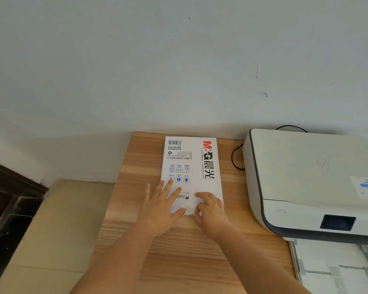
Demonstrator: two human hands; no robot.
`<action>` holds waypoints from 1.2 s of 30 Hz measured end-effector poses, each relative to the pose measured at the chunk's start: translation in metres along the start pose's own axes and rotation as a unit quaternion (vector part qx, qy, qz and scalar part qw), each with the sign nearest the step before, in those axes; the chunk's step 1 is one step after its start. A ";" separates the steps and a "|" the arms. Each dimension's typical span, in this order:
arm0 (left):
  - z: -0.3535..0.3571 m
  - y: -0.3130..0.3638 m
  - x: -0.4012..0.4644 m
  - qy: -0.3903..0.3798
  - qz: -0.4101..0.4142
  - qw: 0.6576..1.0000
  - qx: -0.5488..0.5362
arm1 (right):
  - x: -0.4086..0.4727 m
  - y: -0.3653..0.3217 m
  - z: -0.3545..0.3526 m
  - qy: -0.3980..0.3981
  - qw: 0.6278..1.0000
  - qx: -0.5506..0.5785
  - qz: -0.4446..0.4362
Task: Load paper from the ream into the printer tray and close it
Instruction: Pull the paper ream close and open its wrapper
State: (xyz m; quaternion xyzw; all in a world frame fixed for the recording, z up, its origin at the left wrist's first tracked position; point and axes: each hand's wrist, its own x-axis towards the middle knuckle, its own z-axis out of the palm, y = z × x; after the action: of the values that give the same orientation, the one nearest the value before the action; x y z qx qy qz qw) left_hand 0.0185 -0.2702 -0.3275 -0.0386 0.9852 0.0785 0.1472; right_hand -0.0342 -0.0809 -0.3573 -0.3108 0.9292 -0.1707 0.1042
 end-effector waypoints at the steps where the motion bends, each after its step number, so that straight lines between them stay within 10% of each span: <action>1: -0.001 0.001 0.001 -0.002 0.000 1.000 -0.001 | -0.004 -0.001 0.003 -0.001 1.000 -0.014 -0.011; 21: 0.005 0.013 0.023 0.004 0.013 0.999 0.035 | -0.066 0.015 0.044 0.030 0.989 -0.122 -0.081; 36: 0.024 0.041 0.034 -0.018 0.061 0.998 0.023 | -0.044 0.046 0.022 0.056 0.977 -0.001 0.205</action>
State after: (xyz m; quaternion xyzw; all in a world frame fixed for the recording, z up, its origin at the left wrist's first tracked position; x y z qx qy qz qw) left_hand -0.0109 -0.2277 -0.3540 0.0261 0.9846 0.0654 0.1603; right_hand -0.0180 -0.0252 -0.3915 -0.1036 0.9778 -0.1617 0.0842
